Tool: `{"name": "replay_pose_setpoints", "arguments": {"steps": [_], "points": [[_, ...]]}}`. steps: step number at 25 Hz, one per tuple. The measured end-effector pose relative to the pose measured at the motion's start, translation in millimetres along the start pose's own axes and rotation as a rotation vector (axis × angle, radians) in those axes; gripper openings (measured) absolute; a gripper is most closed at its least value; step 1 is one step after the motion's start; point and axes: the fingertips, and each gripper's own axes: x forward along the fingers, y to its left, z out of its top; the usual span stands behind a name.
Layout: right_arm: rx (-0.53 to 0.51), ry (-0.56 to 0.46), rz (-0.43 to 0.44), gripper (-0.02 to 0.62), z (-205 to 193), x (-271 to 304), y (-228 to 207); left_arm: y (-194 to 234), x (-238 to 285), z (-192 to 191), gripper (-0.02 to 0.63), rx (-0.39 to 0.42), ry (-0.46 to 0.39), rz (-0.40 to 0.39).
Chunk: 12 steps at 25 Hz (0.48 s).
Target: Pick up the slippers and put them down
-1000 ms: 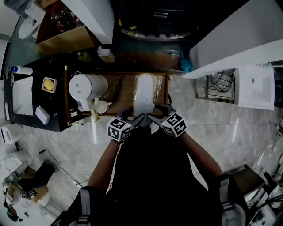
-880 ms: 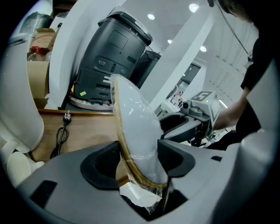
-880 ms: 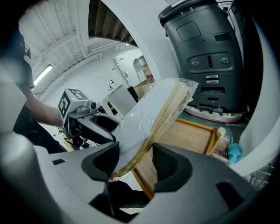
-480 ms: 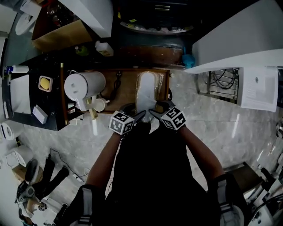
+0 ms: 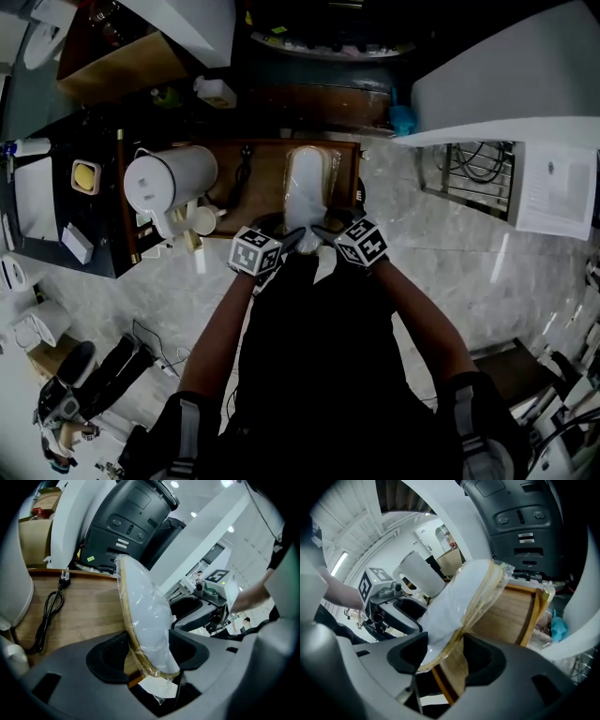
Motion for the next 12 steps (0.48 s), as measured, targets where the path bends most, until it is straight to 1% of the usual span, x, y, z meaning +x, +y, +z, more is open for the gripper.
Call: {"name": "replay_pose_setpoints", "arguments": {"steps": [4,12], "points": [[0.013,0.016,0.003,0.241,-1.8,5.7,-6.7,7.1,8.9,-3.4,0.272,-0.005,0.029,0.006],[0.033,0.039,-0.006,0.241,-3.9,19.7,-14.8,21.9,19.1,-8.1,0.272,-0.022,0.055,0.012]]}}
